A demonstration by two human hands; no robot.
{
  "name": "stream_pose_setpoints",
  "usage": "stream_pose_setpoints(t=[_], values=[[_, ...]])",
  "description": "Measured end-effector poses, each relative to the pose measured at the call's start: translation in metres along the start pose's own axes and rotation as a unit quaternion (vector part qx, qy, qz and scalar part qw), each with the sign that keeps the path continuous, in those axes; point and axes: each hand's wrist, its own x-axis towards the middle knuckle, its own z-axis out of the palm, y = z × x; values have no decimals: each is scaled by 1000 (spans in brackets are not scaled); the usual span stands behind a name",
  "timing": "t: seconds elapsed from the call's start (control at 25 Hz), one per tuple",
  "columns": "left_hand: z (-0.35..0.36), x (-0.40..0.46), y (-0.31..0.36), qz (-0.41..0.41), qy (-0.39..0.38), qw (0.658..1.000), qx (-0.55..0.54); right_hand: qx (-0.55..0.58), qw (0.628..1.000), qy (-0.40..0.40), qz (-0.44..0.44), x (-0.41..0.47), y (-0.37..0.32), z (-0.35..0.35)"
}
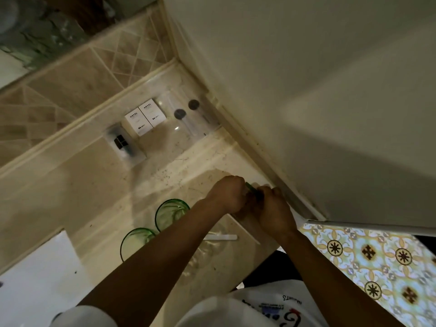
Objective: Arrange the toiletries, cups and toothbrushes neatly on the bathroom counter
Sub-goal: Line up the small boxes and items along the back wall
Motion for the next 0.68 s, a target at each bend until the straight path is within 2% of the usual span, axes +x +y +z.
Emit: stream_pose_setpoints(t=[0.16,0.28,0.4,0.6,0.68], values=[[-6,0,-3,1,32,999,-44,37,999,18,-17,7,-4,-2],[-17,2,-10,-14,68,995,-73,150,988,27,21,13,-20,-9],[-34,0,-24,-19,106,991,-82,268,960,20,80,29,-39,-9],[-62,-8,-55,-39,169,977,-120,354,933,-15,53,46,-86,-10],[-75,-16,-71,-55,194,969,-143,354,935,-17,36,55,-107,-7]])
